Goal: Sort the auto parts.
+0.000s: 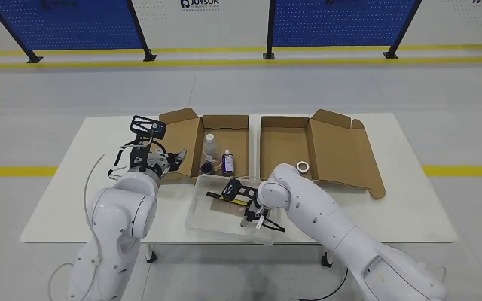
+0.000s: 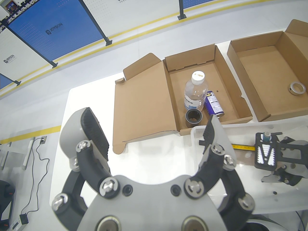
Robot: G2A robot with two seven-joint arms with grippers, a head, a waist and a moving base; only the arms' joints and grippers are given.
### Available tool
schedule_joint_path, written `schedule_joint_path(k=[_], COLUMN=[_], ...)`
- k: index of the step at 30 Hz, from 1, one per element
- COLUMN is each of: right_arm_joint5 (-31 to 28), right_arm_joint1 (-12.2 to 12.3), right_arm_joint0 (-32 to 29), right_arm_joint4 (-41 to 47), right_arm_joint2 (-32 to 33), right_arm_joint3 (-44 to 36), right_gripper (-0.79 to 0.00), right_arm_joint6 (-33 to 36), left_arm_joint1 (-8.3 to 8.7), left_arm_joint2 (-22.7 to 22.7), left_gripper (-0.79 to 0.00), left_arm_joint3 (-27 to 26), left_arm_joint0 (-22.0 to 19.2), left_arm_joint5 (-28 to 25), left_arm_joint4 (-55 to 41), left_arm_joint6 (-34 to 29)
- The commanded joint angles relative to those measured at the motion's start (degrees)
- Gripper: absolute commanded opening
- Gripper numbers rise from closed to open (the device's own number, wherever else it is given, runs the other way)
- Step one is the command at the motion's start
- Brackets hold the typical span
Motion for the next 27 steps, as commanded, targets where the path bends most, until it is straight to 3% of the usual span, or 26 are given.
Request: schedule_joint_path(k=[1, 5, 8, 13, 24, 27], right_arm_joint5=[0.19, 0.59, 1.15, 1.13, -0.56, -0.62], right_arm_joint1=[0.33, 1.17, 1.82, 2.08, -0.55, -1.45], right_arm_joint0=[-0.25, -0.99, -1.36, -1.09, 1.90, 2.69], right_arm_joint4=[-0.04, -0.34, -1.83, -3.08, -4.89, -4.62], right_arm_joint2=[0.61, 2.13, 3.02, 3.37, -1.30, -2.21], right_arm_joint3=[-1.30, -4.30, -5.59, -4.93, 1.10, 3.14], right_gripper=[-0.123, -0.157, -0.135, -0.209, -0.296, -0.357], right_arm_joint6=[0.43, 1.34, 2.21, 2.66, 1.22, 0.35], left_arm_joint1=[0.00, 0.00, 0.00, 0.00, 0.00, 0.00], left_arm_joint2=[0.00, 0.00, 0.00, 0.00, 0.00, 0.00], left_gripper=[0.000, 0.000, 0.000, 0.000, 0.000, 0.000], left_arm_joint3=[0.00, 0.00, 0.00, 0.00, 0.00, 0.00], left_arm_joint0=[0.00, 0.00, 0.00, 0.00, 0.00, 0.00], left_arm_joint5=[0.00, 0.00, 0.00, 0.00, 0.00, 0.00], left_arm_joint4=[0.00, 0.00, 0.00, 0.00, 0.00, 0.00], left_arm_joint6=[0.00, 0.00, 0.00, 0.00, 0.00, 0.00])
